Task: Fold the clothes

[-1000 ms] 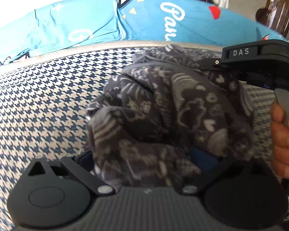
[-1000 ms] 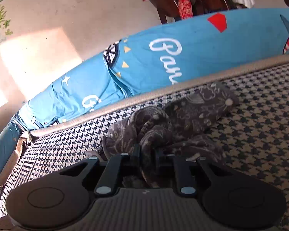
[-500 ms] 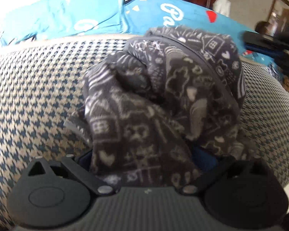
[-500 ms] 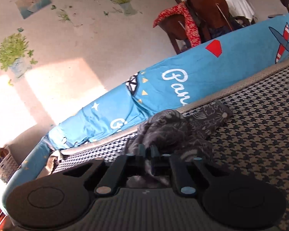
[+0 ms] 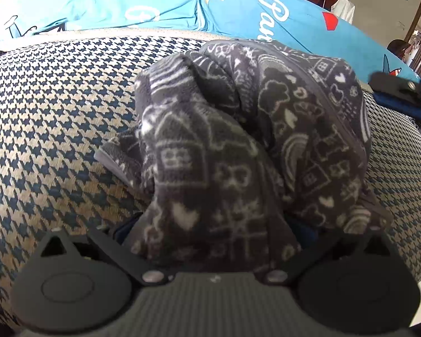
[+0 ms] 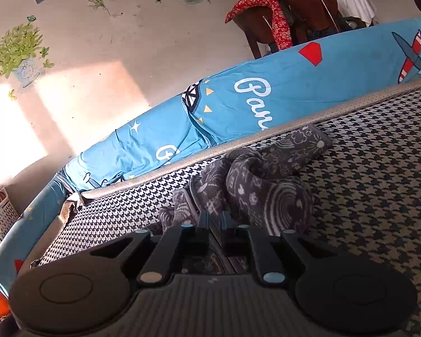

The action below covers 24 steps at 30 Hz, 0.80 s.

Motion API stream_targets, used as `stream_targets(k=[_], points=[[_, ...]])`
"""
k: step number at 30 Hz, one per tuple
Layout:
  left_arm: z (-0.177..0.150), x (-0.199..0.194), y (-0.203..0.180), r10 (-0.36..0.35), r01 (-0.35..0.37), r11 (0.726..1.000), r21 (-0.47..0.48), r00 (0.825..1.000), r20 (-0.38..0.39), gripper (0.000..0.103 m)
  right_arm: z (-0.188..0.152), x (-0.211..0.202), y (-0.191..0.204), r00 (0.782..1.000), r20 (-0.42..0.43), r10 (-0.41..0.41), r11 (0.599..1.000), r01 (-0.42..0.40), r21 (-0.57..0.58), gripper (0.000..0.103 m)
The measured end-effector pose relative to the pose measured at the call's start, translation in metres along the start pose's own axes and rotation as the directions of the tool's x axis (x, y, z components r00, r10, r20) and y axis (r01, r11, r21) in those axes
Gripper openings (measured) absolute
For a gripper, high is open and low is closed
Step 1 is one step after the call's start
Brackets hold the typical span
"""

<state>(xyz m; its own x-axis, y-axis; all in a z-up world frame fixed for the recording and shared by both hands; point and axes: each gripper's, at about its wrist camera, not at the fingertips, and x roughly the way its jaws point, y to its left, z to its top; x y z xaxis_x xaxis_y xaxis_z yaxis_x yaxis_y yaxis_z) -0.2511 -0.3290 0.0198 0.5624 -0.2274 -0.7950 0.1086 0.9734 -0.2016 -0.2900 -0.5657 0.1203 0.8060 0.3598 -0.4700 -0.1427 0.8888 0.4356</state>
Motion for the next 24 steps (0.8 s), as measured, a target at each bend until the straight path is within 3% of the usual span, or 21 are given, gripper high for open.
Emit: stream_targets(k=[2,4,6,9,18,24], points=[[0.000,0.002,0.000,0.005,-0.005,1.000,0.011,1.000,0.001,0.103,0.001,0.006,0.001,1.000,-0.005,0.005,1.000,-0.005,0.004,0.021],[0.000,0.004,-0.003,0.011,-0.011,1.000,0.024,1.000,0.005,0.103,0.002,0.012,0.002,1.000,-0.002,0.002,1.000,-0.002,0.016,0.044],[-0.001,0.005,-0.002,0.013,-0.013,0.999,0.031,1.000,0.008,0.103,0.003,0.018,0.002,1.000,0.009,0.002,1.000,-0.002,0.025,0.057],[-0.008,0.000,-0.007,0.006,-0.006,1.000,0.025,1.000,0.004,0.103,0.005,0.027,0.004,1.000,0.022,0.001,1.000,-0.002,0.024,0.068],[-0.015,-0.013,-0.014,0.002,-0.002,1.000,0.021,1.000,0.003,0.103,0.004,0.073,0.017,0.997,-0.067,0.037,0.999,-0.038,-0.003,0.072],[-0.016,-0.014,-0.016,-0.001,0.001,1.000,0.020,1.000,0.001,0.103,-0.003,0.098,0.025,0.992,-0.122,-0.028,0.999,0.022,-0.048,0.069]])
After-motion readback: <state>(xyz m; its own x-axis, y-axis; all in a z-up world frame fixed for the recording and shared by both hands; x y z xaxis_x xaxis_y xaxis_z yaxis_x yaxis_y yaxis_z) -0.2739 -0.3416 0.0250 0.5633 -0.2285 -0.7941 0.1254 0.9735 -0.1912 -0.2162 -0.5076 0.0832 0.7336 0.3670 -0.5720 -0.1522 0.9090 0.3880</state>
